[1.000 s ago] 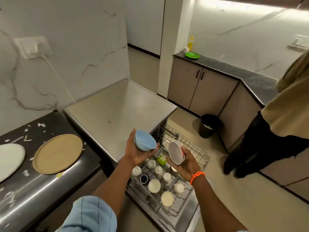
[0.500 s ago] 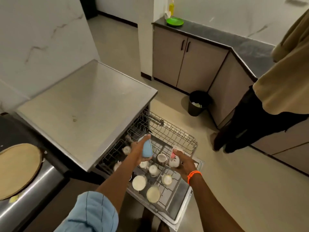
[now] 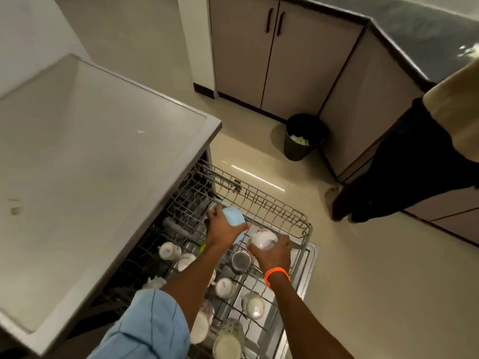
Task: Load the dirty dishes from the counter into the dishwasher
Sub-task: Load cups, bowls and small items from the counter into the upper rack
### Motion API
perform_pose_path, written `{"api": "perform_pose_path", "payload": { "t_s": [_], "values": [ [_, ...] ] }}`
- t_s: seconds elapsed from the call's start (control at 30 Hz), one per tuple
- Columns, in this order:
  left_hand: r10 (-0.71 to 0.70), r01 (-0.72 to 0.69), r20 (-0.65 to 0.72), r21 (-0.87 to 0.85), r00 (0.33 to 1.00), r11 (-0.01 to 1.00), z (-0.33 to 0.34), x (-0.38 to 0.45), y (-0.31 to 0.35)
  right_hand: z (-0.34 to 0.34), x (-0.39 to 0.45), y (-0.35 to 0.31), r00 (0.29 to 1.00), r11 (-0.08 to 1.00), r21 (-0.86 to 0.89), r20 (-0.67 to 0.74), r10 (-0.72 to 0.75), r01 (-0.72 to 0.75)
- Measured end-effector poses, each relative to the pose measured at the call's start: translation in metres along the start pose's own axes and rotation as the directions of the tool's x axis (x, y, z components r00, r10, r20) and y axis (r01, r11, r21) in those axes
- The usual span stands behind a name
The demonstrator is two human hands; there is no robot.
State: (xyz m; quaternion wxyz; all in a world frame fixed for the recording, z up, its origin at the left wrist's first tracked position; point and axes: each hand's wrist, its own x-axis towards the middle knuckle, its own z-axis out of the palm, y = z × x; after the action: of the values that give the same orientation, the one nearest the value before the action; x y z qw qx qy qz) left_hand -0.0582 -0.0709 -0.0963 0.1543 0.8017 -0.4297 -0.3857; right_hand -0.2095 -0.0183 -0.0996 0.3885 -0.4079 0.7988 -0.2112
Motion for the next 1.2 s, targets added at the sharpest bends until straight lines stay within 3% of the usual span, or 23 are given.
{"api": "perform_pose_path", "payload": {
  "t_s": [0.17, 0.37, 0.53, 0.8, 1.2],
  "values": [
    [0.084, -0.076, -0.079, 0.107, 0.993, 0.991, 0.034, 0.045, -0.019, 0.032, 0.041, 0.015, 0.99, 0.963, -0.251, -0.069, -0.121, 0.1],
    [0.161, -0.135, -0.106, 0.217, 0.981, 0.967, 0.054, 0.075, -0.031, 0.055, 0.068, 0.024, 0.977, 0.92, -0.371, -0.11, -0.182, 0.129],
    [0.127, -0.097, -0.115, 0.23, 0.985, 0.968, 0.063, 0.085, -0.038, 0.066, 0.077, 0.029, 0.98, 0.888, -0.451, -0.117, -0.161, 0.091],
    [0.105, -0.079, -0.108, 0.216, 0.989, 0.973, 0.065, 0.093, -0.043, 0.071, 0.077, 0.032, 0.982, 0.838, -0.537, -0.088, -0.168, 0.096],
    [0.068, -0.052, -0.121, 0.128, 0.99, 0.99, 0.009, 0.013, -0.02, 0.006, 0.035, -0.019, 0.987, 0.891, -0.426, 0.028, -0.16, 0.156]
  ]
}}
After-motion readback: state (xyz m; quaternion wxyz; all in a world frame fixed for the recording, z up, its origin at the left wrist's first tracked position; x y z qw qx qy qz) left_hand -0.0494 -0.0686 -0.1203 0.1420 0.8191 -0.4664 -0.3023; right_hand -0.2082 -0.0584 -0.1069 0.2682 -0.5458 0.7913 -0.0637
